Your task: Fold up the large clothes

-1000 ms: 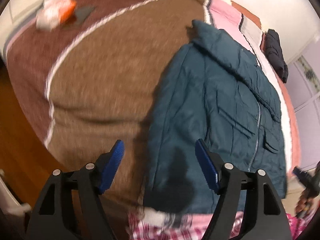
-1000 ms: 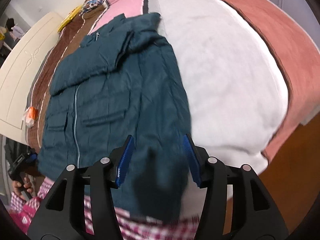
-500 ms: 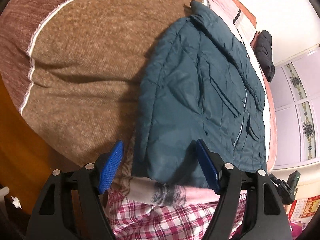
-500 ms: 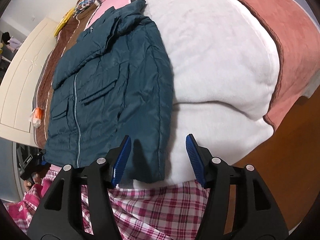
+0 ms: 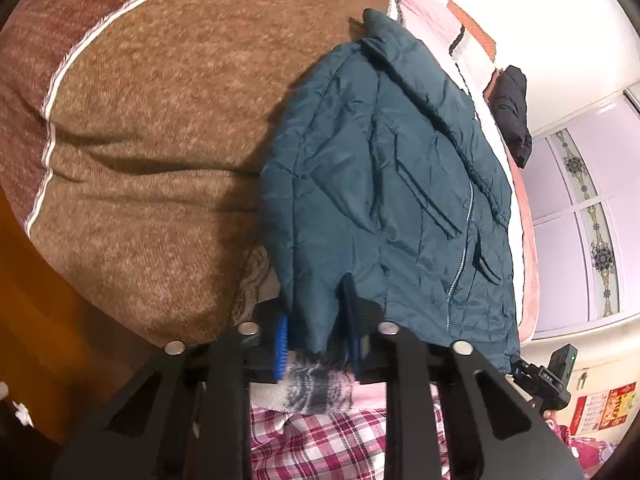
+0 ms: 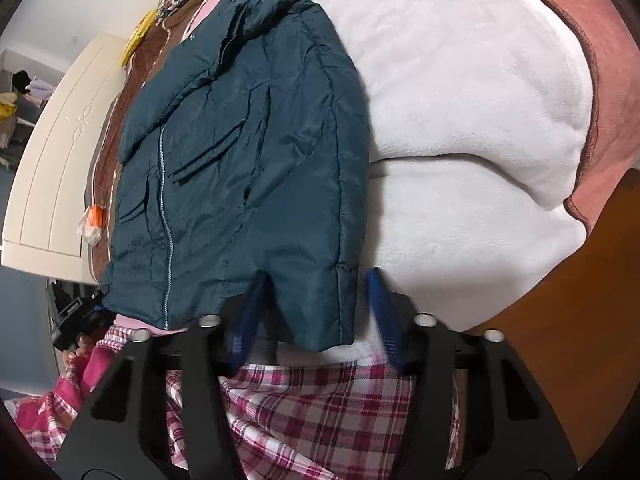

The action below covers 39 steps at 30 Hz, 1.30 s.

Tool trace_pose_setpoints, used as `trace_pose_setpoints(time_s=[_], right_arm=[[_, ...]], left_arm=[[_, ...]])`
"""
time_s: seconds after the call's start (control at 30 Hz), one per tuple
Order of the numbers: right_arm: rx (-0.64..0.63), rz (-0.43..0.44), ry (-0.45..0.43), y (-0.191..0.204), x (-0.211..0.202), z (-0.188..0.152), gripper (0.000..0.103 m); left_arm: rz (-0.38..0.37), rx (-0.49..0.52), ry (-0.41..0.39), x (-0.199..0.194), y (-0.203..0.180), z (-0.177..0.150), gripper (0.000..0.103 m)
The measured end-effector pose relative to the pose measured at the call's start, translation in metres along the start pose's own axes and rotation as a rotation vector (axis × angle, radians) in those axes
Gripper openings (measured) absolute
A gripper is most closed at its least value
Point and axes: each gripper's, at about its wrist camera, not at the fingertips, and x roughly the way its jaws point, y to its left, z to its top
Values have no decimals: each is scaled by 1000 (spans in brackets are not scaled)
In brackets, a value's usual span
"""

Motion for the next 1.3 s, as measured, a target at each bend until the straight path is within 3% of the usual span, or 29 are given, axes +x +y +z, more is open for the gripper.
trace_pose_setpoints(time_s=[0.07,0.13,0.4,0.63,0.8,1.03,1.3], right_arm=[[-11,26,1,2,-1,0,19],[-29,41,-6,6,-4,0,13],[-41,144,-104,21,-33,13,9],[-100,181,-239,51,-75,57,9],[-126,177,-312,78,-95,110,9],[-175,168,-410,121,-112,201,9],[-174,118,-489,153,-87,339,9]], left_arm=[[6,12,-11,-2,-3,1,15],[5,15,-26,-6,-7,3,13],[-27,60,-118,-35,-36,18,10],[-75,130,-229,-71,-81,60,10],[-93,196,-288,-86,-119,104,10],[-105,214,-346,-87,-160,182,10],[-55,228,-376,-50,-209,293,10]])
